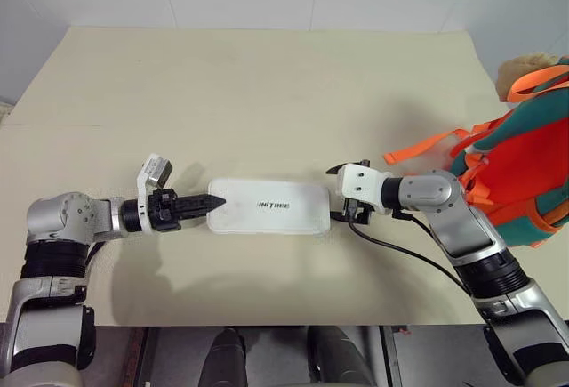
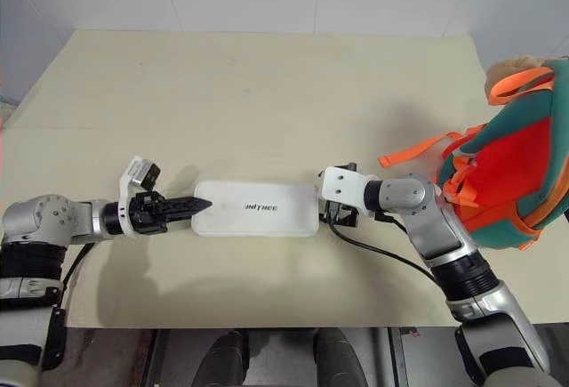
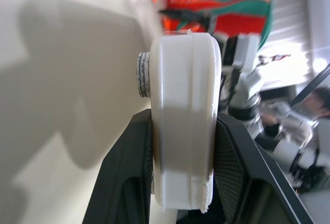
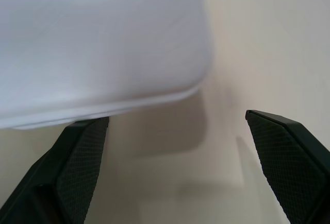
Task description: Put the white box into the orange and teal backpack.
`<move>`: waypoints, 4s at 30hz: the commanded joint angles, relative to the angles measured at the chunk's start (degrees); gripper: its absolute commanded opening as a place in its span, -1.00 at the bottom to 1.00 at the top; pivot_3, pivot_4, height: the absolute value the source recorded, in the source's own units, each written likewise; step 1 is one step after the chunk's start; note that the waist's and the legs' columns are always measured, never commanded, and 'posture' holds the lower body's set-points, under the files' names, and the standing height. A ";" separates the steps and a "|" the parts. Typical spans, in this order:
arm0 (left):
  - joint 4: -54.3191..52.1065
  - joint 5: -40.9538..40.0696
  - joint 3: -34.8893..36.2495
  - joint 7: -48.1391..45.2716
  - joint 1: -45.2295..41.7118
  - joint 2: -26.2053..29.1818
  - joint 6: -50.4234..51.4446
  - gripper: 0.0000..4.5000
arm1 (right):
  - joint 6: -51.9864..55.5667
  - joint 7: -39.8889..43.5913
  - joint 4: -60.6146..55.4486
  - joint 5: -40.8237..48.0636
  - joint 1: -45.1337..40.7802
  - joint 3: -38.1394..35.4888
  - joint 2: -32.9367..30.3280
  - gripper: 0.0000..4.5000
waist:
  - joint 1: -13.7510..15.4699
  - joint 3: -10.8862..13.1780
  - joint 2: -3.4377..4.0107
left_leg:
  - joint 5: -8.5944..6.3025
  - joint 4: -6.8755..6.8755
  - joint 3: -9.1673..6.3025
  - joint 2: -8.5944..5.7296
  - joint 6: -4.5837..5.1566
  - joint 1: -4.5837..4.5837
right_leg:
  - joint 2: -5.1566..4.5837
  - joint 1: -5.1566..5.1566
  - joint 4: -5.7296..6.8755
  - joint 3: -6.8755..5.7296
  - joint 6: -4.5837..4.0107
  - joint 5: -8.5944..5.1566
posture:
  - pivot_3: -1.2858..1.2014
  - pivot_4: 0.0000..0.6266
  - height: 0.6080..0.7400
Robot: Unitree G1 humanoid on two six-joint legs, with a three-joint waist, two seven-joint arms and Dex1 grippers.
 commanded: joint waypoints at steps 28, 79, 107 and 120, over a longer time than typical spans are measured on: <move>-10.50 -19.19 22.16 30.42 0.88 -20.22 3.65 -0.43 | 24.33 -29.63 -39.82 17.69 30.87 -42.23 11.29 1.00 | 1.12 -0.03 -0.04 | 0.05 0.03 -0.09 -0.12 0.01 0.03 | -0.04 0.13 -0.20 0.03 0.07 0.21 | 0.03 -0.52 1.00; -20.05 -38.63 21.64 43.20 13.10 -16.64 -0.66 -0.43 | 5.19 -68.03 -1.62 2.81 0.16 -35.52 20.85 -0.47 | 0.81 -0.02 0.00 | 0.08 -0.46 -0.06 -0.09 -0.06 -0.04 | -0.07 -0.02 -0.47 0.03 0.05 0.16 | 0.03 -0.52 1.00; -5.73 -27.78 21.20 29.81 8.72 3.34 -8.06 -0.43 | 48.39 -46.04 -38.04 58.22 -3.75 -30.61 23.58 -1.00 | -0.39 0.00 0.03 | 0.17 -0.92 0.05 0.00 -0.16 -0.50 | -0.06 -0.90 -0.27 0.03 -0.15 0.04 | 0.03 -0.52 1.00; 4.21 -16.25 18.54 15.57 3.53 10.48 -10.33 -0.44 | 44.69 -38.40 -40.64 96.87 -2.86 -32.79 3.57 -1.00 | -0.18 0.01 0.02 | 0.13 -0.88 0.06 0.04 -0.09 -0.95 | -0.06 -1.21 -0.45 -0.04 -0.16 0.00 | 0.03 -0.52 1.00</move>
